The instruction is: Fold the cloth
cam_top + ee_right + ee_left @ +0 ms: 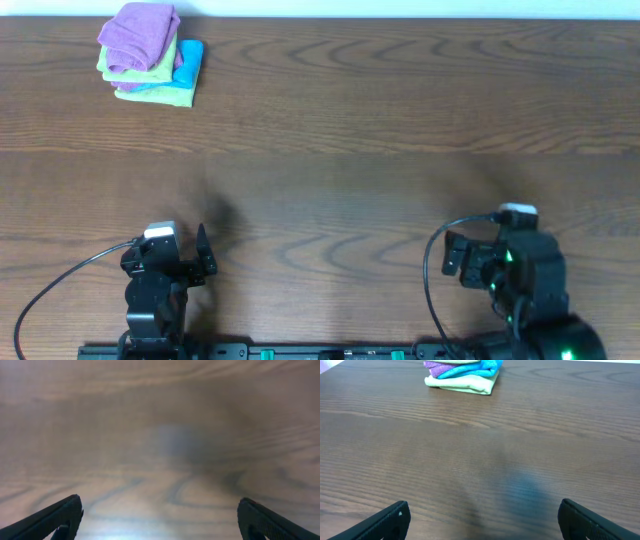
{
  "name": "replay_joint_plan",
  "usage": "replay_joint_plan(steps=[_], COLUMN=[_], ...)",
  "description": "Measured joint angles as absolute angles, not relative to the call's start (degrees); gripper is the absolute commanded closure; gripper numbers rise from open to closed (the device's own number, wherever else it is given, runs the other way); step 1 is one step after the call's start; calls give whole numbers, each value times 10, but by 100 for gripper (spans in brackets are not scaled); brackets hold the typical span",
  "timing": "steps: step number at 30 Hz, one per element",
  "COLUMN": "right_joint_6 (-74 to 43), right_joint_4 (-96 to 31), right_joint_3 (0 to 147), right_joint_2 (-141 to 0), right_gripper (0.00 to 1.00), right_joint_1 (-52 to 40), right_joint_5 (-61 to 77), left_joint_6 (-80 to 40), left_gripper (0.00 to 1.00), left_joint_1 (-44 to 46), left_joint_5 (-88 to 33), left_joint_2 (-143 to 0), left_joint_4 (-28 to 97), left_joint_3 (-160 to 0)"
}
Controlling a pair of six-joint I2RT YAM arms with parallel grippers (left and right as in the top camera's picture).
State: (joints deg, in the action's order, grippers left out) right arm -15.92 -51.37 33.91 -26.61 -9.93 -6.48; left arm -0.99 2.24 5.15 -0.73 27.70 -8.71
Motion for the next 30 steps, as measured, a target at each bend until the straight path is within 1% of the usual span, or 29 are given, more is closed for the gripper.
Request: replay_joint_plan(steps=[4,10,17,30], right_joint_6=[-98,-38,-19,-8], right_joint_4=[-445,-430,-437,-436], right_joint_3=[223,131,102,102], right_joint_2=[-167,-72,-11,-9], right_gripper=[1,1,1,1], right_joint_1=[-70,-21,2,3], right_joint_5=[-64,-35,-23,-17], left_joint_6=[-10,-10,-10,-10], left_gripper=[5,4,4,5], left_joint_1=[22,22,22,22], left_joint_5=[51,52,52,52], left_joint_2=[-7,-6,-6,-6], left_joint_4=[277,277,277,277], left_joint_3=[-87,-87,-87,-87])
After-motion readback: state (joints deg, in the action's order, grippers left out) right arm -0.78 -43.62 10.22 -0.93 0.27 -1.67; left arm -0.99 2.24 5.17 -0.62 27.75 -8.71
